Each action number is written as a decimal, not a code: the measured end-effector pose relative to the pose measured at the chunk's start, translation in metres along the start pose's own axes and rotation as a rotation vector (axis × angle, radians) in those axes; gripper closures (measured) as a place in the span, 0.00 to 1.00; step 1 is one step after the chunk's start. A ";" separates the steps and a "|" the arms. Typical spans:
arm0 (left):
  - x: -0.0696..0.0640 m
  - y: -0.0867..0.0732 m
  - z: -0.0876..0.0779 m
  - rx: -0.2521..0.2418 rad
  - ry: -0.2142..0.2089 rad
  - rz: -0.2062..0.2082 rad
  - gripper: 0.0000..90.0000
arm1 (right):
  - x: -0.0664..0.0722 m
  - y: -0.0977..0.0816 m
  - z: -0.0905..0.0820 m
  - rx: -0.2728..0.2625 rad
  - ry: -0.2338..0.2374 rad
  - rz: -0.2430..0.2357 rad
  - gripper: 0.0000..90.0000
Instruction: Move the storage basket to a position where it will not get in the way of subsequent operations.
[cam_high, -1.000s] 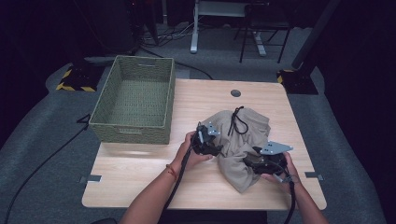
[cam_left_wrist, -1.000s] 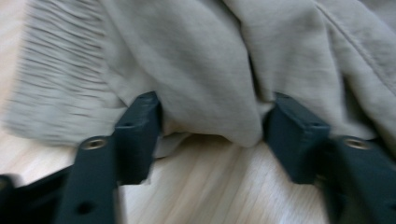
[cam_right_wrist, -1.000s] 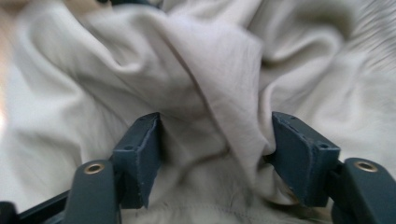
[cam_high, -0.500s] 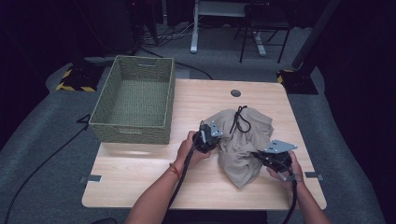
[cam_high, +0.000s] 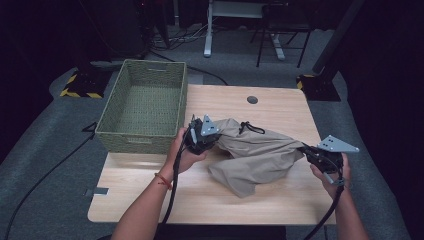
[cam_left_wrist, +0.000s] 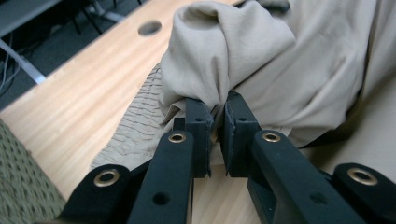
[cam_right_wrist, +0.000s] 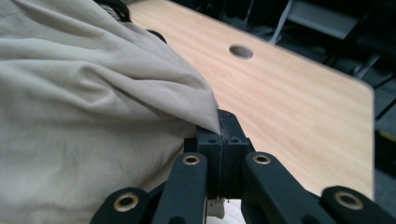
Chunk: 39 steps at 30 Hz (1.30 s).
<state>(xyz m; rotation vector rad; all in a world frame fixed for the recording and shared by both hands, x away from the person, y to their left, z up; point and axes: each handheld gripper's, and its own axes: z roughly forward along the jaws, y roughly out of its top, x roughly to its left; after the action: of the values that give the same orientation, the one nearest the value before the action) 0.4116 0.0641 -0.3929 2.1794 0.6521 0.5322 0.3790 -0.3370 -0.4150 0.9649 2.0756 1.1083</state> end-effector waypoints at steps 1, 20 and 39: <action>-0.001 -0.003 0.003 0.017 -0.005 -0.001 0.91 | -0.002 -0.003 0.005 0.014 0.005 0.017 1.00; -0.024 -0.065 0.012 0.055 -0.069 -0.115 0.29 | 0.038 0.002 -0.012 -0.041 0.057 -0.039 0.43; -0.036 -0.054 0.093 0.153 -0.025 -0.084 0.45 | 0.136 -0.033 0.059 0.183 0.368 -0.243 0.62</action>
<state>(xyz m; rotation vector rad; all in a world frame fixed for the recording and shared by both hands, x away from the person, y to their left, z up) 0.4204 0.0197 -0.4966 2.2853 0.7896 0.4226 0.3370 -0.2136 -0.4933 0.5975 2.5484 1.0411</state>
